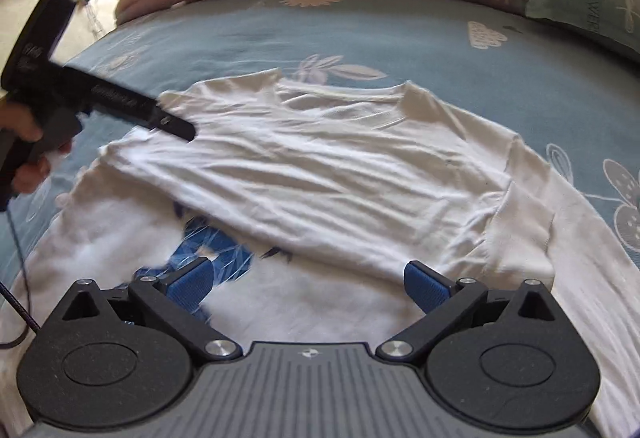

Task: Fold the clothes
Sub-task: 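Move the open right tool across the front toward the other sleeve, then move the open right tool along the sleeve to its ribbed cuff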

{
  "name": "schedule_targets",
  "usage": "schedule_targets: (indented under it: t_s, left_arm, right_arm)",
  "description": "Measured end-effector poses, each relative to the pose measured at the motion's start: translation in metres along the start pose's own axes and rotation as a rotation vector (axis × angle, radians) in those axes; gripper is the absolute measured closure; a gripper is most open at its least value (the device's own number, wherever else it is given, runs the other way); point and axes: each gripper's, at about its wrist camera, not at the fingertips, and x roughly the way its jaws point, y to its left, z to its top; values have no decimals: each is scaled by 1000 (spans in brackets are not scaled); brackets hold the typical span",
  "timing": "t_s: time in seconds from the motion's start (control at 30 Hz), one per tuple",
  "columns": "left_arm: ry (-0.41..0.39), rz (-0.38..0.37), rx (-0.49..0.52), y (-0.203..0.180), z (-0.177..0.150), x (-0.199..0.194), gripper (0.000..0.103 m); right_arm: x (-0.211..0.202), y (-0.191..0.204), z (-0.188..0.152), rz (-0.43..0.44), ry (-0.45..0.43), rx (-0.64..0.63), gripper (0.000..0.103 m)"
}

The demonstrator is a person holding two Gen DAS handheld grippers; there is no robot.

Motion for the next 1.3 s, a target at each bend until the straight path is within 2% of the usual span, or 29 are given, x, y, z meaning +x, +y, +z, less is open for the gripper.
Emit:
schedule_targets:
  t_s: [0.1,0.27,0.37,0.53,0.7,0.8,0.97,1.17,1.3]
  left_arm:
    - [7,-16,23,-16,-4,-3,11]
    - [-3,-40,163,-57,-12,-13,11]
    - [15,-66,183,-78,-15,-11,11]
    - [28,-101,196,-115,-21,-7,11]
    - [48,-157,260,-167,-29,-5,11]
    - [46,-194,335,-203,-37,-9,11]
    - [59,-245,468,-258,-55,-9,11]
    - [75,-283,568,-300,-68,0,11]
    - [92,-303,566,-312,-70,4,11]
  right_arm:
    - [-11,-5,-9,-20,1,25,0]
    - [-28,-13,-25,-55,3,66,0]
    - [-39,-20,-35,-77,4,96,0]
    - [-77,-60,-72,-161,-10,242,0]
    - [-115,-100,-109,-244,-24,388,0]
    - [-139,-119,-129,-287,-56,477,0]
    - [-176,-153,-167,-340,-126,694,0]
    - [-201,-188,-211,-334,-249,952,0]
    - [-201,-198,-217,-326,-287,972,0]
